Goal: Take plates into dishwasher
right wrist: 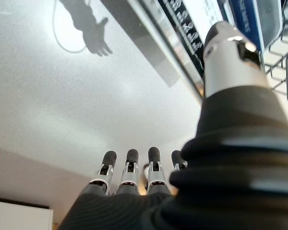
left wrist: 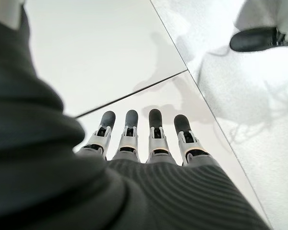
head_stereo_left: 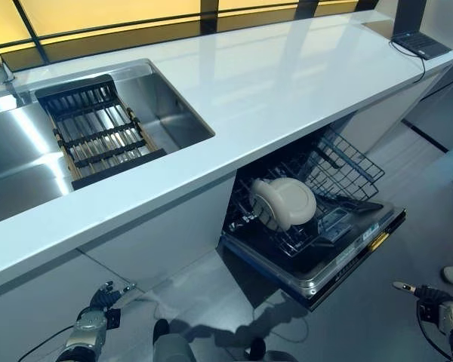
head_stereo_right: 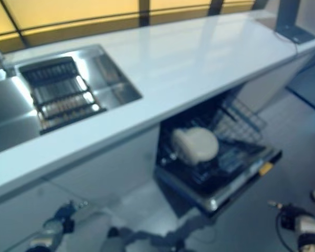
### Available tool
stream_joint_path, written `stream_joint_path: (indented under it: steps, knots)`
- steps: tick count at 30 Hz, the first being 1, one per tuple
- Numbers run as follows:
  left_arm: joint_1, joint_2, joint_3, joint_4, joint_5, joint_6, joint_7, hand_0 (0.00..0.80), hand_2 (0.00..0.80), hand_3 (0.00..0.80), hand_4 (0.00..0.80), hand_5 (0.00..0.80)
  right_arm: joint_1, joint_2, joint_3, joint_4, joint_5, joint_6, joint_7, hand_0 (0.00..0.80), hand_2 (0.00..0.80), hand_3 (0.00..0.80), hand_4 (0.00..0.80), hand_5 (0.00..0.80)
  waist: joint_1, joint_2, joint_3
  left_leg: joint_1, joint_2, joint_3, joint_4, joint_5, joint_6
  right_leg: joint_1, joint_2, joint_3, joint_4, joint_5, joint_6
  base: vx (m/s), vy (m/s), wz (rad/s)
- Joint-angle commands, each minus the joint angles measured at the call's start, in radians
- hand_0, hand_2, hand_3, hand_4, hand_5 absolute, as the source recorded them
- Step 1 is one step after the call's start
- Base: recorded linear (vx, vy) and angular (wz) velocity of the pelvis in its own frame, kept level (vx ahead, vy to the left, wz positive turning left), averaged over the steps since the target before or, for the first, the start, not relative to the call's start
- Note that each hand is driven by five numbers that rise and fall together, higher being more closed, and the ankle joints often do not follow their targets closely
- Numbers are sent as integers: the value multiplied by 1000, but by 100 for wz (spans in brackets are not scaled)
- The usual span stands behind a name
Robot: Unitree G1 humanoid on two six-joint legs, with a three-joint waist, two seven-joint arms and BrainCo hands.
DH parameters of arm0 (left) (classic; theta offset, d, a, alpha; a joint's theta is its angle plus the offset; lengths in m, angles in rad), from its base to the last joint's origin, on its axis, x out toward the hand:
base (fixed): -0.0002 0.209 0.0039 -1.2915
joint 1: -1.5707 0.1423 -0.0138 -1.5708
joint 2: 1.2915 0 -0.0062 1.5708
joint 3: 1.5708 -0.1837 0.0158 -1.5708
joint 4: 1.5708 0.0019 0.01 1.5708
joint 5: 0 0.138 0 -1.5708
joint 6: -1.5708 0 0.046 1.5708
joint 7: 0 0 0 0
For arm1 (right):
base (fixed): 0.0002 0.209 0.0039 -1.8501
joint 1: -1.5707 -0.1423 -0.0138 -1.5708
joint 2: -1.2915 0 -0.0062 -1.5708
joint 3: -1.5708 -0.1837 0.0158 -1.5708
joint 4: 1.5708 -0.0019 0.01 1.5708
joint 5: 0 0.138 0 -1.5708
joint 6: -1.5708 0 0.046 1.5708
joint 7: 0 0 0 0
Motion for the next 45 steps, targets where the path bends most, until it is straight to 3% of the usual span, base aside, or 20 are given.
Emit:
stream_joint_path:
  steps: [1,4,6,9,12,14,17,21,24,25,30,33,35,36,38,39,41,43,44,45]
  knots:
    - [-16,21,22,0,-36,-18,54,0,0,0,0,0,-10,-10,2,29,40,-26,-37,0,0,0,0,0,34,-11,24,-78,-48,-9,3,20,82,70,1,1,112,-109,-20,-247,-285,13]
    - [39,2,61,34,-96,-38,67,0,0,0,0,0,-7,-11,5,84,21,-18,-34,0,0,0,0,0,51,23,45,-78,1,-15,-98,145,26,80,57,-35,125,-137,-69,-163,-219,19]
    - [84,-22,93,32,-110,-44,61,0,0,0,0,0,-5,-18,3,112,5,-17,-41,0,0,0,0,0,60,42,63,-94,27,17,-206,212,10,106,90,-44,97,-135,-80,-220,-212,19]
    - [101,-48,101,53,-112,-73,39,0,0,0,0,0,1,-14,-5,176,17,-38,-71,0,0,0,0,0,34,37,78,-76,1,131,-95,128,37,112,90,-89,76,-136,-99,-256,-168,35]
    - [81,-70,98,54,-115,-88,24,0,0,0,0,0,16,5,-23,231,10,-56,-95,0,0,0,0,0,1,6,68,-26,-73,224,183,-98,112,89,50,-143,37,-83,-113,-328,-115,112]
    - [73,-80,99,45,-91,-91,16,0,0,0,0,0,36,13,-46,248,19,-69,-101,0,0,0,0,0,-21,-2,48,40,-119,245,288,-176,127,67,44,-154,9,-50,-108,-236,-67,59]
    - [63,-84,87,40,-66,-104,7,0,0,0,0,0,78,4,-85,251,44,-82,-112,0,0,0,0,0,-62,35,6,193,-153,245,279,-132,81,31,92,-194,17,-52,-130,-229,-8,93]
    - [27,-77,52,45,-55,-110,-9,0,0,0,0,0,114,-4,-99,216,45,-99,-128,0,0,0,0,0,-119,93,-13,351,-216,196,-92,-148,94,-102,119,-243,145,-62,-114,-233,115,73]
    - [-16,-79,19,56,-67,-116,-3,0,0,0,0,0,112,30,-88,176,70,-65,-175,0,0,0,0,0,-125,77,17,313,-253,141,-134,-180,127,-166,101,-210,155,13,-55,-257,70,89]
    - [-14,-79,19,57,-66,-121,-3,0,0,0,0,0,104,30,-84,186,55,-53,-177,0,0,0,0,0,-122,73,20,311,-251,149,-134,-181,127,-161,99,-211,134,21,-50,-213,36,40]
    - [14,-79,14,59,-35,-158,2,0,0,0,0,0,99,22,-89,230,32,-58,-190,0,0,0,0,0,-109,56,18,303,-267,162,-129,-194,149,-140,89,-210,61,63,-34,-124,59,5]
    - [12,-67,7,43,-9,-127,26,0,0,0,0,0,116,24,-86,212,26,-56,-196,0,0,0,0,0,-118,50,18,303,-284,174,-125,-196,154,-144,99,-207,38,85,-27,-93,63,-9]
    - [12,-57,12,50,-5,-113,35,0,0,0,0,0,124,26,-94,205,47,-55,-203,0,0,0,0,0,-125,58,23,299,-280,173,-128,-188,159,-161,107,-195,99,47,-41,-175,26,-5]
    - [11,-49,17,56,-10,-103,39,0,0,0,0,0,132,29,-102,201,65,-52,-210,0,0,0,0,0,-127,62,26,282,-279,164,-121,-183,169,-170,99,-166,158,33,-40,-188,-19,-4]
    - [11,-39,26,59,-26,-88,42,0,0,0,0,0,139,39,-112,200,88,-44,-213,0,0,0,0,0,-120,66,28,260,-269,174,-110,-175,176,-168,66,-165,213,17,-40,-172,-84,-5]
    - [20,-25,47,70,-50,-64,35,0,0,0,0,0,152,72,-122,205,122,-53,-222,0,0,0,0,0,-107,74,30,237,-243,177,-107,-162,184,-143,-10,-123,250,37,-33,-157,-165,-14]
    - [31,-21,61,81,-64,-56,27,0,0,0,0,0,160,100,-133,212,144,-61,-230,0,0,0,0,0,-99,75,29,224,-221,174,-90,-162,185,-122,-76,-91,232,78,-21,-131,-267,-8]
    - [60,-26,89,111,-91,-48,11,0,0,0,0,0,158,146,-154,234,181,-80,-245,0,0,0,0,0,-87,66,30,191,-175,180,-13,-171,181,-107,-224,-35,140,200,1,-108,-512,-37]
    - [64,-29,92,119,-98,-45,8,0,0,0,0,0,150,157,-158,239,190,-84,-249,0,0,0,0,0,-87,68,32,180,-148,172,22,-194,172,-107,-252,-11,118,198,18,-44,-427,-48]
    - [64,-32,93,121,-102,-45,10,0,0,0,0,0,140,164,-156,242,208,-90,-260,0,0,0,0,0,-85,68,37,159,-128,186,62,-209,167,-105,-245,-15,118,173,20,-75,-397,-33]
